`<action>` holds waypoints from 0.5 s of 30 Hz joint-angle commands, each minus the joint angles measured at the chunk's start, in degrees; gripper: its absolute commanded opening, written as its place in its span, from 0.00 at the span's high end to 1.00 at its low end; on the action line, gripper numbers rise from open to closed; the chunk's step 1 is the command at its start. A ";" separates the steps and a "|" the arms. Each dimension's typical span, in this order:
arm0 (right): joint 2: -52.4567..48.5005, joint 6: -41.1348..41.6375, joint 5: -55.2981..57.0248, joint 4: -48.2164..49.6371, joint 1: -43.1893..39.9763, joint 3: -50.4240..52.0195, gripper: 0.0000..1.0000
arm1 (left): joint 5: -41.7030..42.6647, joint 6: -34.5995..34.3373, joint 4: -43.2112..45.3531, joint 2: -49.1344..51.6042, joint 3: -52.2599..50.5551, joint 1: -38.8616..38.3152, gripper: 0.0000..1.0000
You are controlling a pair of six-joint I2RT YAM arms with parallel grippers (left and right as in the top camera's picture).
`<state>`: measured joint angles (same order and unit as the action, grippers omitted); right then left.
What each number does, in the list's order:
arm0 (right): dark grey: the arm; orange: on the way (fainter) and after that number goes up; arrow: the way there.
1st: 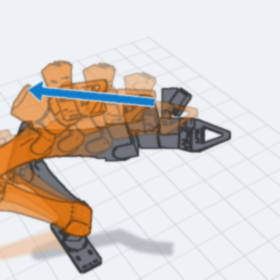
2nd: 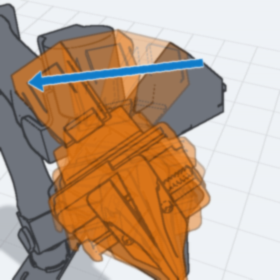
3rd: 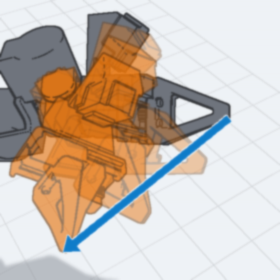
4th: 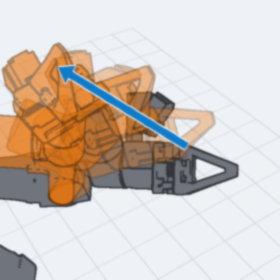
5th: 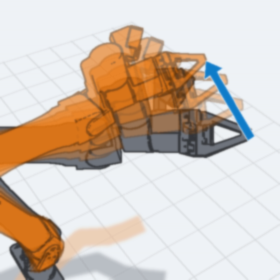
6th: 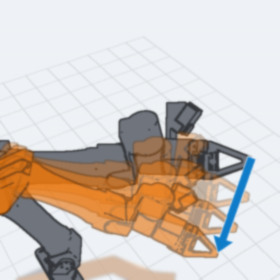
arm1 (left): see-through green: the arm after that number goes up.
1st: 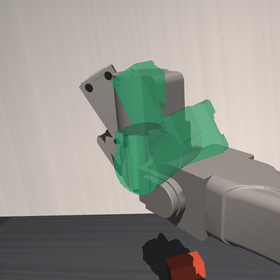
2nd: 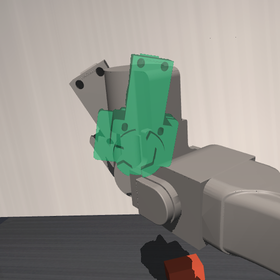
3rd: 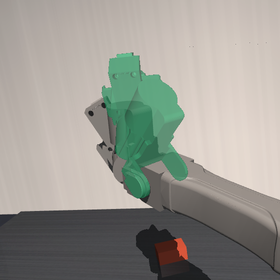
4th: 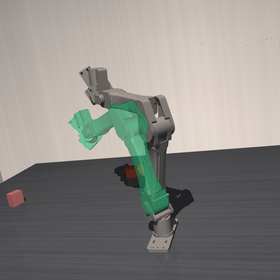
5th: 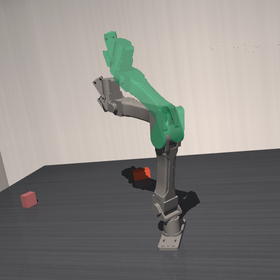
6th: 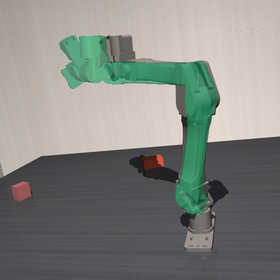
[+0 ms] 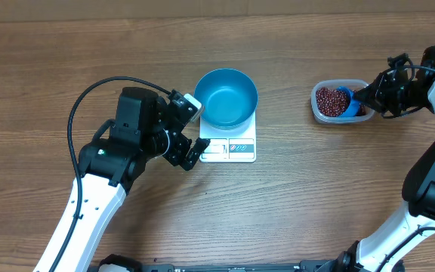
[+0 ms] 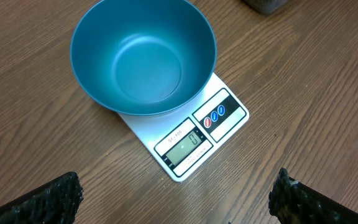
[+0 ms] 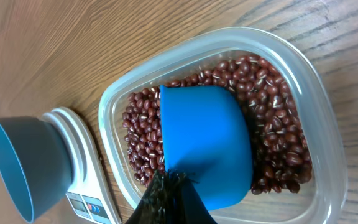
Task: Scoop item into bowl and weigh 150g on scale
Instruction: 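Drag the scoop through the beans with the right gripper to fill it, then tilt and pull the scoop rightward through the beans with the right gripper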
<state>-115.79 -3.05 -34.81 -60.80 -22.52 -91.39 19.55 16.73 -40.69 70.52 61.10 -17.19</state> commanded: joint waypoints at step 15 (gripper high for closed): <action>-3.87 -9.66 -5.46 -3.82 -4.20 2.29 0.96 | 1.03 0.87 0.20 0.35 -0.55 0.24 0.00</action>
<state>-117.73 -11.44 -42.06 -63.18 -25.96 -91.07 19.57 16.73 -40.69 70.52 61.10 -17.19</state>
